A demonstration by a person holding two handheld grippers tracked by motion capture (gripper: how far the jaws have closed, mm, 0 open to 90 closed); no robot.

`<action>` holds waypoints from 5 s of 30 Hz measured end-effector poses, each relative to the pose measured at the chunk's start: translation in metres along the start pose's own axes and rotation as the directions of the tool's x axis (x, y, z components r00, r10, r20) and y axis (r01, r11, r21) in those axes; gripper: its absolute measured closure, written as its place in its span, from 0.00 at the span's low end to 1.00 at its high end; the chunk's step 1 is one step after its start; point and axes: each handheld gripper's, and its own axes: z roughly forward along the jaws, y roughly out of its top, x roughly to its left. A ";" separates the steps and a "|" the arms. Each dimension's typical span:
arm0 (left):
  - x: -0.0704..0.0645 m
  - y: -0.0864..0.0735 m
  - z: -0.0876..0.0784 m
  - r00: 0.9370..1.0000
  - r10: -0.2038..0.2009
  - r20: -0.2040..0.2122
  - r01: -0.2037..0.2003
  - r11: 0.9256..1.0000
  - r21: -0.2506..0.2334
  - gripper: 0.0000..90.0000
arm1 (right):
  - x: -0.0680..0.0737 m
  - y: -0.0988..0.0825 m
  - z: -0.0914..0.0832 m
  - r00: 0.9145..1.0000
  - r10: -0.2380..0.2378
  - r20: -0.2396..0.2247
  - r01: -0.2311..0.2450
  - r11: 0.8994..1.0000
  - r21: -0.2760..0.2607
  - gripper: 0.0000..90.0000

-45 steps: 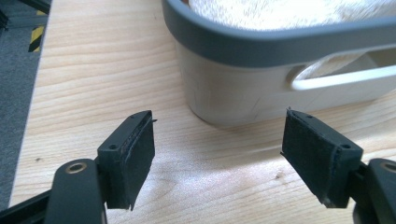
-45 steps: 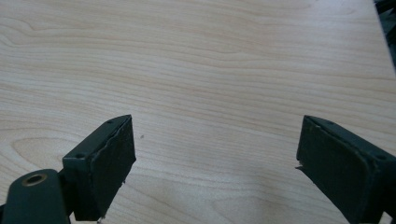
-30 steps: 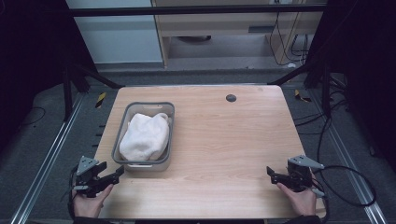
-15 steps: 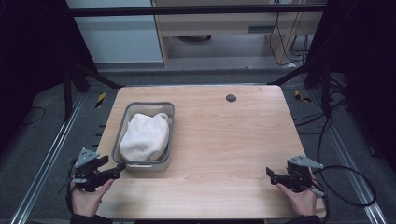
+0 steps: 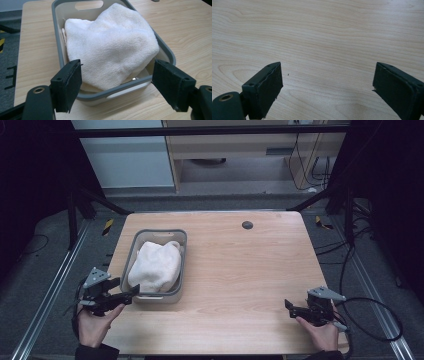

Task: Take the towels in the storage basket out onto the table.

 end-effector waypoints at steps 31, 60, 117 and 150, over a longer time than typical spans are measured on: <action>-0.027 0.053 0.055 0.994 0.104 0.022 -0.106 0.986 0.127 0.20 | -0.001 0.001 0.001 1.000 0.001 -0.001 -0.001 1.000 0.017 0.10; -0.047 0.056 0.109 0.991 0.135 0.023 -0.136 0.957 0.256 0.08 | -0.002 0.000 0.006 1.000 0.000 -0.013 0.001 0.998 0.065 0.06; -0.025 0.076 0.066 0.997 0.070 -0.021 -0.066 0.990 0.126 0.81 | -0.001 -0.001 0.008 1.000 -0.014 -0.023 0.016 0.996 0.091 0.06; -0.023 0.127 -0.004 0.999 0.049 -0.021 -0.050 0.997 -0.058 0.81 | -0.001 0.000 0.008 1.000 -0.009 -0.023 0.011 0.996 0.083 0.06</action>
